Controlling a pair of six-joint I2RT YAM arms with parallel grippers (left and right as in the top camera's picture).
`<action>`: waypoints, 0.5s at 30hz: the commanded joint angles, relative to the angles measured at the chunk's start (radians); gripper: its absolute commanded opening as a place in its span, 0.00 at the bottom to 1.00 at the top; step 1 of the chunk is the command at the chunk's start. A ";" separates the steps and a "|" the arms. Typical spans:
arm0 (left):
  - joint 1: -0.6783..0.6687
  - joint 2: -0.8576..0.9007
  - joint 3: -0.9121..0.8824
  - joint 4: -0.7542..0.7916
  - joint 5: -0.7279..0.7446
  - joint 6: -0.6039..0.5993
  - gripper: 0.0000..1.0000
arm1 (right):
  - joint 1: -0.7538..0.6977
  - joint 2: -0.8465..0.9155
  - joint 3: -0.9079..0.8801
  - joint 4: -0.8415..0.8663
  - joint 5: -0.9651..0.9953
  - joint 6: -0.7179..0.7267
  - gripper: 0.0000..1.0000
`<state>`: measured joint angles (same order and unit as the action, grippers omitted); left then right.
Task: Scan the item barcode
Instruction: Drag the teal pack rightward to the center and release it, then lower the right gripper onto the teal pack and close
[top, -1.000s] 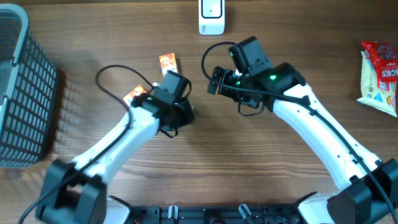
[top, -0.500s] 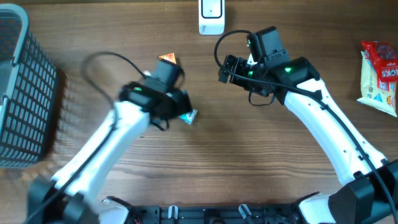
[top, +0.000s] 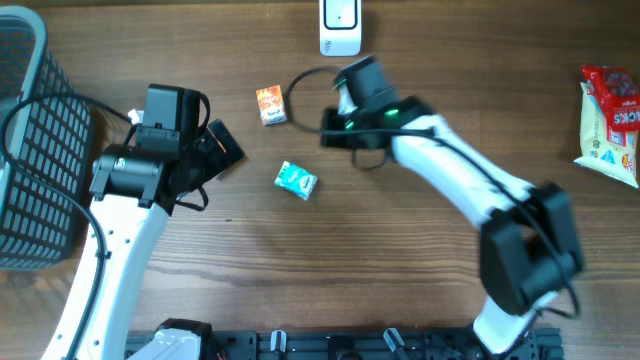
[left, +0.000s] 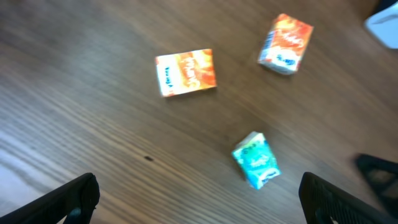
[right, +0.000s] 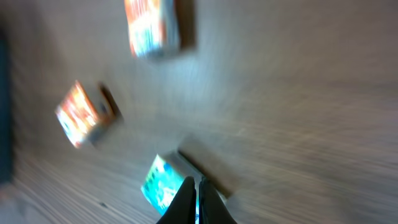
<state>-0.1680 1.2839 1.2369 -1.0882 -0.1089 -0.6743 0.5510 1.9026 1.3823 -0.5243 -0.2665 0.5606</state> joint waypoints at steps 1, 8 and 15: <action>0.008 0.014 0.000 -0.014 -0.095 0.006 1.00 | 0.098 0.091 -0.002 0.031 -0.037 -0.038 0.04; 0.008 0.014 -0.002 -0.039 -0.207 0.005 1.00 | 0.208 0.171 -0.002 0.051 0.093 0.095 0.04; 0.008 0.014 -0.002 -0.054 -0.238 0.005 1.00 | 0.211 0.172 0.000 -0.065 0.221 0.173 0.04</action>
<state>-0.1669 1.2930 1.2369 -1.1393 -0.2974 -0.6743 0.7628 2.0499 1.3865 -0.5343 -0.1658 0.6811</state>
